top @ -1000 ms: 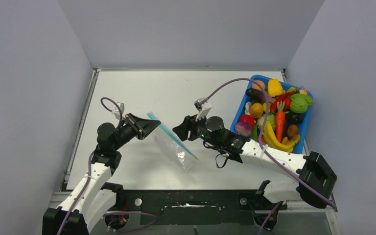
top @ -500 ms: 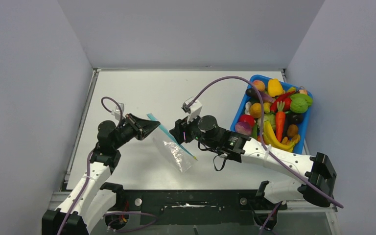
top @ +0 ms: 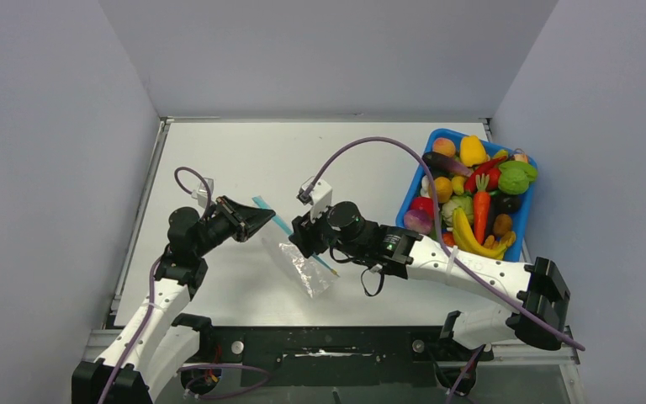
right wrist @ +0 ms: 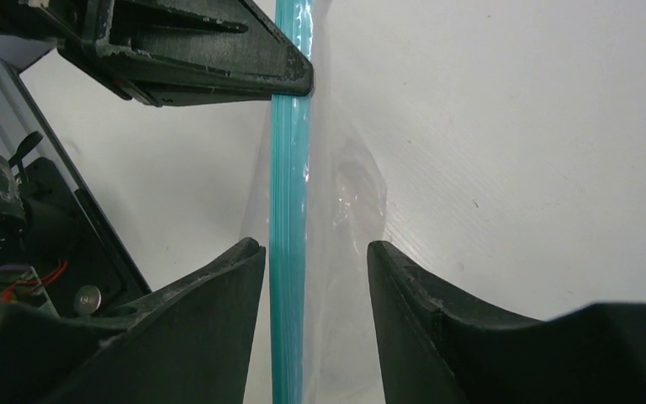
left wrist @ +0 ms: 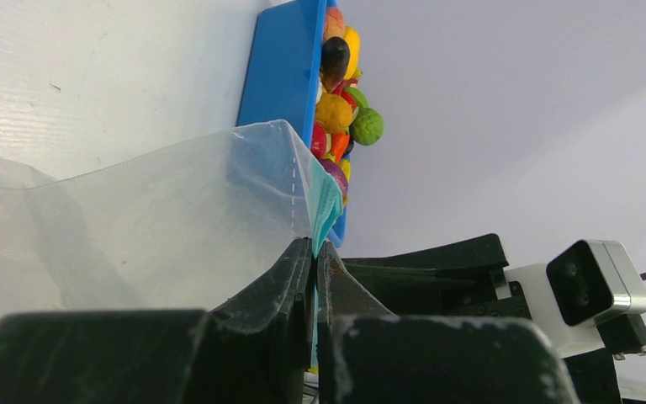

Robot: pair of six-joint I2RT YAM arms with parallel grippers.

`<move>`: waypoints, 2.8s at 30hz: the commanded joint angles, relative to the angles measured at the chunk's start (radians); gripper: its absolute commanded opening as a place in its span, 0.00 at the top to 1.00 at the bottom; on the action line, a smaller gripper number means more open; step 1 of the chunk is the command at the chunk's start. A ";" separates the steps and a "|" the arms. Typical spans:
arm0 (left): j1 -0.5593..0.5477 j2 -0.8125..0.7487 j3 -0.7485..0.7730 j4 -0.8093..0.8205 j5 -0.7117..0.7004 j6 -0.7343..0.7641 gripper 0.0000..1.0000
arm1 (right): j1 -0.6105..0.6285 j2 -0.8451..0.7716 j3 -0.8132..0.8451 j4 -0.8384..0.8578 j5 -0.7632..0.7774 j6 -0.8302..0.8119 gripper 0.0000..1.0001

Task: Place the food in the zip-top bag and seal the zipper
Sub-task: Open the zipper of the food storage bag at the center of the board.

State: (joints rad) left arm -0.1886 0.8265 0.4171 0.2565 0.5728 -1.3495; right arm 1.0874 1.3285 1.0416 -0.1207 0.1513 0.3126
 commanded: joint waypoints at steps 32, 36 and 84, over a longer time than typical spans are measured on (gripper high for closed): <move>-0.003 -0.003 0.048 0.015 -0.027 0.013 1.00 | 0.017 -0.098 -0.009 -0.089 -0.012 -0.055 0.57; -0.003 -0.006 0.046 0.014 -0.025 0.013 1.00 | 0.016 -0.089 -0.012 -0.089 0.003 -0.054 0.57; -0.002 -0.010 0.032 0.034 0.006 -0.021 0.95 | 0.026 0.040 0.017 0.013 0.081 -0.057 1.00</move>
State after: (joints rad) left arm -0.1886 0.8268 0.4175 0.2440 0.5541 -1.3918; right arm 1.1145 1.3991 1.0302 -0.1955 0.2237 0.2367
